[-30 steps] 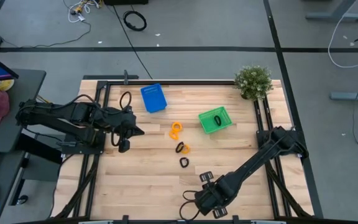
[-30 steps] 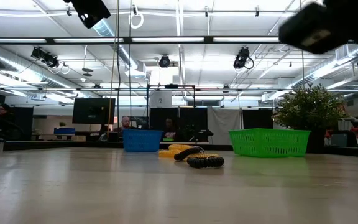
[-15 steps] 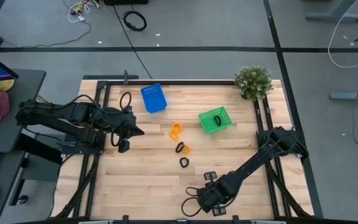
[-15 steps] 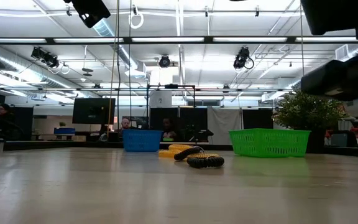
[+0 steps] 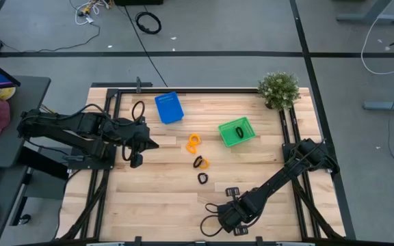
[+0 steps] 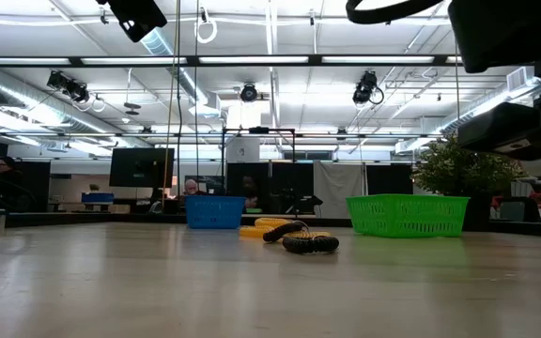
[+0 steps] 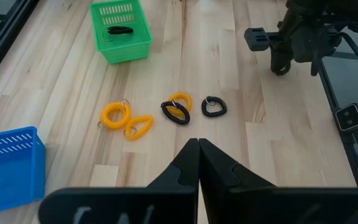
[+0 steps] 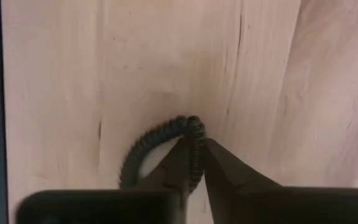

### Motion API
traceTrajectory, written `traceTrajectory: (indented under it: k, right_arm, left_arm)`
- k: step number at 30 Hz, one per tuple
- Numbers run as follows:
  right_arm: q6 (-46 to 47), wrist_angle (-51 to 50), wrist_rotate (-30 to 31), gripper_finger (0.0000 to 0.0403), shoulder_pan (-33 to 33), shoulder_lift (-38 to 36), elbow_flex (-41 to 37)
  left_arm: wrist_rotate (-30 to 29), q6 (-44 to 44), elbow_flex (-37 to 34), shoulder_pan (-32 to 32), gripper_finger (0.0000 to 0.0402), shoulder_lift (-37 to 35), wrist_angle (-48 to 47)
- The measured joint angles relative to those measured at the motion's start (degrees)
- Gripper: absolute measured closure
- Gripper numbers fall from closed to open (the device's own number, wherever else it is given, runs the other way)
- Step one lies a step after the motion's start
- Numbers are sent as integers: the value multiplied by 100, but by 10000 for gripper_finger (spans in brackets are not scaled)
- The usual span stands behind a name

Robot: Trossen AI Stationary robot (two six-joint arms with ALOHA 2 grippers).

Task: Sort spring keychains
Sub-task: Put the black spring keychain into the green bin

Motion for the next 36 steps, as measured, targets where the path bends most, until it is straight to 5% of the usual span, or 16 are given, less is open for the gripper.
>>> traceTrajectory:
  k: [10, 21, 25, 36]
  right_arm:
    - [-157, -1014, -426, 396, -21, -449, 358]
    - [-175, -3292, -384, 399, -103, -1149, 2734]
    - [-369, -3883, -140, 399, -180, -1142, 2916]
    - [-113, -4433, 346, 400, -1865, -1168, 2892]
  left_arm:
    - [-1, 9, 0, 0, 397, 0, 4]
    - [-67, 22, -2, 7, 397, -2, 12]
    - [-268, 22, -2, 7, 397, -2, 25]
    - [-309, 2, -2, 7, 397, -2, 90]
